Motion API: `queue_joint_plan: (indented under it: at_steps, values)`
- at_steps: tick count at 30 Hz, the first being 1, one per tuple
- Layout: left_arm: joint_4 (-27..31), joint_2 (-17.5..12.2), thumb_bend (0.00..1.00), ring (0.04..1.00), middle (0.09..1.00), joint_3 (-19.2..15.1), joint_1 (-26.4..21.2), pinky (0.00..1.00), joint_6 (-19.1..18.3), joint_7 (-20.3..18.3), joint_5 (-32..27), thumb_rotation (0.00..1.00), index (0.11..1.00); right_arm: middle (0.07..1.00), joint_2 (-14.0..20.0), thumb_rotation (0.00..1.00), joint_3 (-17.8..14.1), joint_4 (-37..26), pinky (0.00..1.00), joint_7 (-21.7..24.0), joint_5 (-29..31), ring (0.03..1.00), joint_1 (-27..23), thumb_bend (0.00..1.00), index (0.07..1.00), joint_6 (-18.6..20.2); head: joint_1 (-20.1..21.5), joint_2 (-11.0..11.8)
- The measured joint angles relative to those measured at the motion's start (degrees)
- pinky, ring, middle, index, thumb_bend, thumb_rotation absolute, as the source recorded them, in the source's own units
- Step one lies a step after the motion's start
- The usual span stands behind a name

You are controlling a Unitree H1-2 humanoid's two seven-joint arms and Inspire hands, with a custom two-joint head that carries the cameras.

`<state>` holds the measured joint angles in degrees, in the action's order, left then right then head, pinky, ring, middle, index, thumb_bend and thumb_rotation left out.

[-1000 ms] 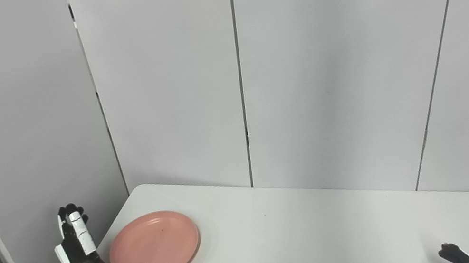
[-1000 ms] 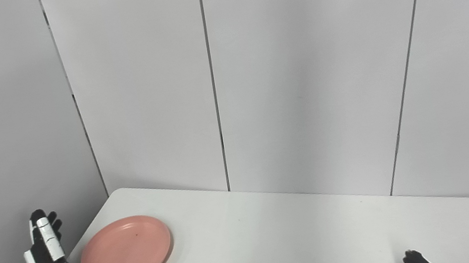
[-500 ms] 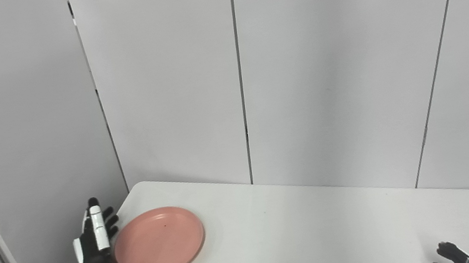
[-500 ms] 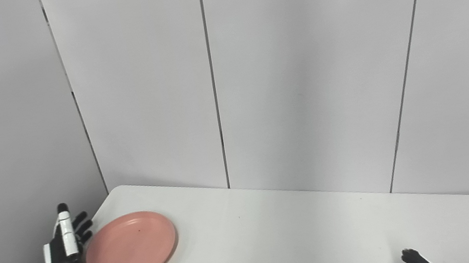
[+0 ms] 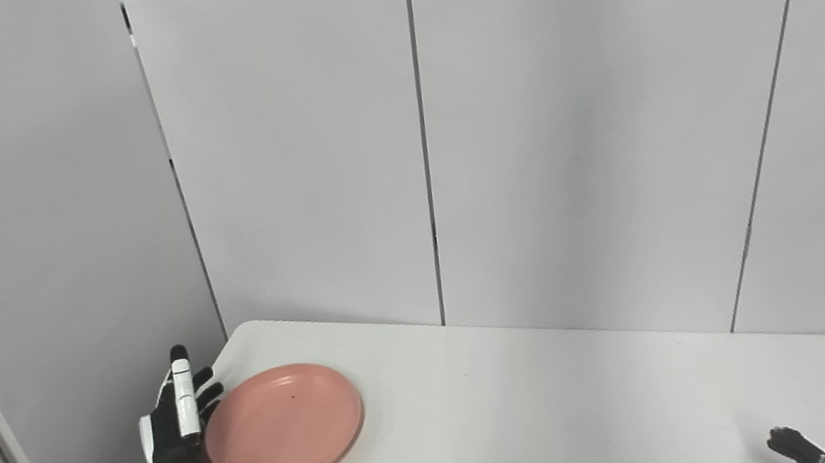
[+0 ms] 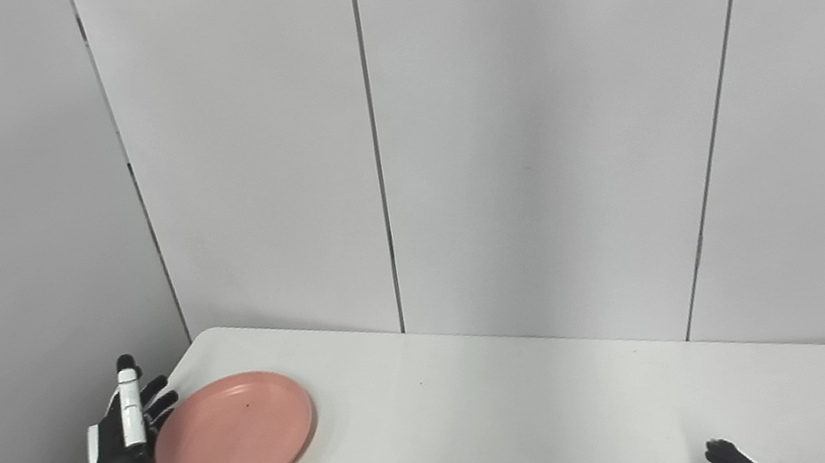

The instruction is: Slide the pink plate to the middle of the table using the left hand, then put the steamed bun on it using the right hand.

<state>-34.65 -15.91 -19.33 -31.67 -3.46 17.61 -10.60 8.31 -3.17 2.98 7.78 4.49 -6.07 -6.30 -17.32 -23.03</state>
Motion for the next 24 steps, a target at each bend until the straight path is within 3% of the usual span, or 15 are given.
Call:
queue_joint_plan:
  at_steps: [11, 15, 24]
  values:
    - [2.98, -0.05, 0.69, 0.768, 0.807, 2.40, 0.70, 0.76, -2.79, -2.36, 0.88, 0.94, 0.854, 0.845, 0.22, 1.00, 0.02, 0.10, 0.75, 0.03, -0.42, 0.752, 0.01, 0.64, 0.794, -0.14, 0.62, -0.62]
    - [2.96, 0.04, 0.72, 0.770, 0.814, 4.77, 0.75, 0.76, -2.46, -2.78, 2.57, 0.92, 0.852, 0.831, 0.38, 1.00, 0.08, 0.31, 0.73, 0.02, -1.03, 0.740, 0.01, 0.64, 0.785, -1.51, 0.88, -0.79]
    - [1.33, 0.83, 0.73, 0.805, 0.829, 6.38, 0.47, 0.80, 0.09, -4.23, 3.37, 0.88, 0.856, 0.816, 0.58, 1.00, 0.08, 0.69, 0.69, 0.06, -1.07, 0.717, -0.01, 0.66, 0.764, -3.31, 1.23, -1.06]
